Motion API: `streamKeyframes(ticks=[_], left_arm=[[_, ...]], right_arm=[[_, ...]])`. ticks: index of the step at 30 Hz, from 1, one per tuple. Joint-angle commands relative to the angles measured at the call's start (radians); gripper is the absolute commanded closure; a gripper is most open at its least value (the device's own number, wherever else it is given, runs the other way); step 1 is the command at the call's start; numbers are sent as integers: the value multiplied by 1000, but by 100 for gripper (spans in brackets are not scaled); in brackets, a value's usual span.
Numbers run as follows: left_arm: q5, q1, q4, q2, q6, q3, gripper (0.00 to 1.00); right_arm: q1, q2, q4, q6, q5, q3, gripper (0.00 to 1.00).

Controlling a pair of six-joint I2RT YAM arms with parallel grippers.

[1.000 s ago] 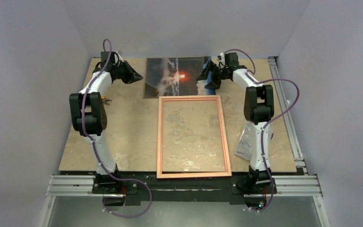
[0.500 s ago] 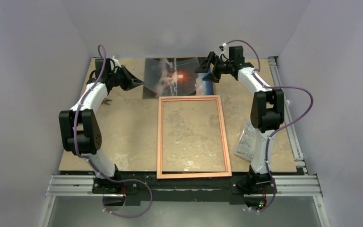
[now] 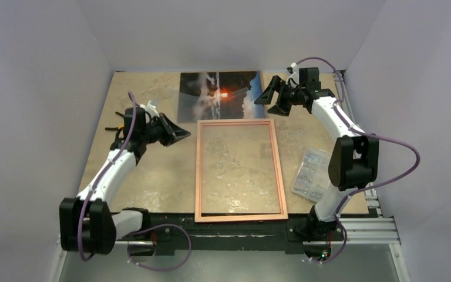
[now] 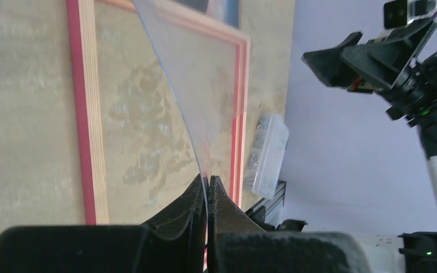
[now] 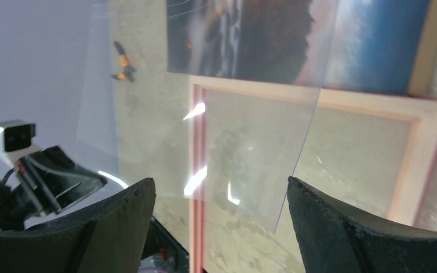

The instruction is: Put the photo into the frame

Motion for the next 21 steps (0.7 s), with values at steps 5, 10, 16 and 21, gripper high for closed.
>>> streamKeyframes(ticks=[5, 10, 16, 21], left_arm=[[-217, -199, -101, -457, -97, -367, 90], [-268, -212, -319, -664, -86, -459, 17], [-365, -212, -532, -633, 16, -330, 0], [-412, -206, -532, -468, 77, -231, 0]], right_arm=[[10, -181, -188, -197, 296, -220, 9], [9, -218, -221, -208, 433, -277, 4], [9, -309, -212, -180, 462, -329, 2], [9, -397, -216, -174, 395, -391, 3]])
